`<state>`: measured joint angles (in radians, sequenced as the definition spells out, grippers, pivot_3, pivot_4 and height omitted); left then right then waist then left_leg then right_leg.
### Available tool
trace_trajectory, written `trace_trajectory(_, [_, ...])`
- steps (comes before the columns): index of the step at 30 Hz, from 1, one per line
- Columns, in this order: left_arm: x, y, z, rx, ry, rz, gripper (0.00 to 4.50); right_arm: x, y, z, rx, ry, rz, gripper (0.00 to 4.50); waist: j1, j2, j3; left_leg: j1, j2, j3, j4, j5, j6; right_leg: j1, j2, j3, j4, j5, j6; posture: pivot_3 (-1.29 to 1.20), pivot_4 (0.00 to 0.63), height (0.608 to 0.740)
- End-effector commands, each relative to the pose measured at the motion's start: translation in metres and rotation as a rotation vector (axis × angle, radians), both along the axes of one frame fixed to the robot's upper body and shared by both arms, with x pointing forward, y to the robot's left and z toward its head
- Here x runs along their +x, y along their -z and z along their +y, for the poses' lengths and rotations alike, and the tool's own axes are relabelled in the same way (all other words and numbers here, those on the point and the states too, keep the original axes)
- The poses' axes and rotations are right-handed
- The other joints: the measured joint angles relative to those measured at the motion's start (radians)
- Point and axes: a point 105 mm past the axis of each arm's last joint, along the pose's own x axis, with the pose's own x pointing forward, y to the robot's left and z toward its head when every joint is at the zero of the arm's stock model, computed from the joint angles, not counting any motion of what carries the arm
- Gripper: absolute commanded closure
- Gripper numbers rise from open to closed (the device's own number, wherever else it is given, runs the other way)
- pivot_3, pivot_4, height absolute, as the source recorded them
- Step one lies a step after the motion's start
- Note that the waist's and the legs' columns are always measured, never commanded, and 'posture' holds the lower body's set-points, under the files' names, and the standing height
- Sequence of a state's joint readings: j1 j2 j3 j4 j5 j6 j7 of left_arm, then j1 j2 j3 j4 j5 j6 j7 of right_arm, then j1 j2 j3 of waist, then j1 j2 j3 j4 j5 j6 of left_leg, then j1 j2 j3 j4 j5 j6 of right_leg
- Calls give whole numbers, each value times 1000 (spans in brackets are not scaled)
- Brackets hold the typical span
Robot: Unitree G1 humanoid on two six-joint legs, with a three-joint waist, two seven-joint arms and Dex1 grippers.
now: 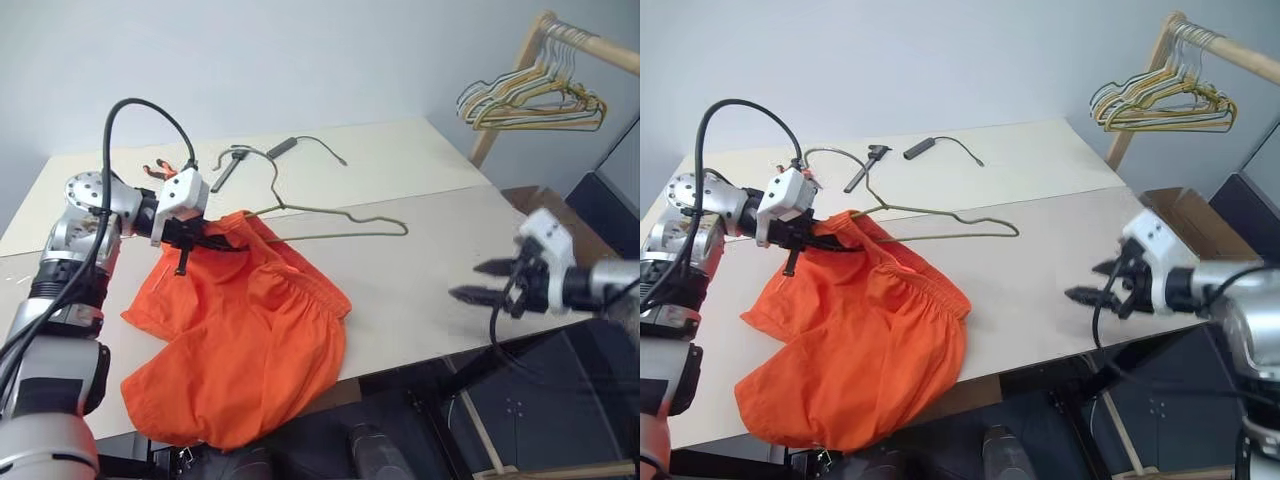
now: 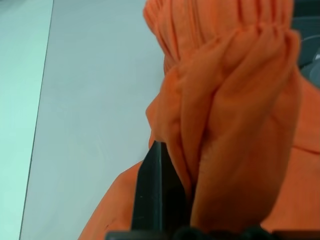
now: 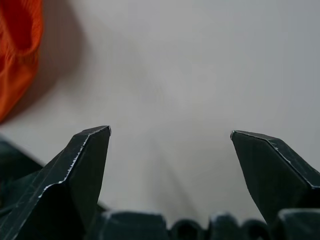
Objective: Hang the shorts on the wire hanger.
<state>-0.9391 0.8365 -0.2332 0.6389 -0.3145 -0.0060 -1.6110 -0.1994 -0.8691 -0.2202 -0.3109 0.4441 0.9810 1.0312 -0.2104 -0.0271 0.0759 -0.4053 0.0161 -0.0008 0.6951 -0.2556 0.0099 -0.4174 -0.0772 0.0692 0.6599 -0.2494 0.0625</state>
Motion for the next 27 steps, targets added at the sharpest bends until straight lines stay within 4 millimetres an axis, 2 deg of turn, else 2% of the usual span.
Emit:
trace_trajectory(1, [2,-18,-2,-14,11,-47,4500,-6,11,40,79,-78,-63,28,-9,1,-1,1,0,0,0,0,0,0,0,1,1,0,0,-192,32,740])
trace_trajectory(5, [2,-18,-1,-13,7,-47,4500,-1,29,82,206,-49,-58,28,-14,2,-1,1,0,0,-1,0,0,0,0,1,2,0,0,-191,38,740])
trace_trajectory(10, [1,-19,2,-13,-3,-48,4500,4,34,131,344,-51,-9,28,-13,2,-1,0,-1,-1,0,0,0,-1,0,1,2,0,0,-185,41,740])
trace_trajectory(14, [0,-19,4,-13,-7,-47,4500,2,38,154,366,-94,30,28,-8,2,-1,0,-1,-1,0,0,0,-2,0,1,3,0,0,-176,45,740])
trace_trajectory(17, [0,-19,4,-13,-9,-48,4500,3,38,168,401,-118,68,614,-3,2,-1,0,-1,-1,0,0,0,-2,0,0,3,0,0,-172,46,740])
trace_trajectory(19, [0,-19,5,-12,-11,-49,4500,2,37,170,414,-126,83,1256,-1,2,-1,0,-1,-1,0,0,0,-2,0,0,3,0,0,-167,47,740])
trace_trajectory(27, [-1,-18,8,-18,-22,-53,4500,0,31,154,441,-118,93,4054,3,2,-1,0,-1,-1,0,0,0,-1,0,0,2,0,0,-165,47,740])
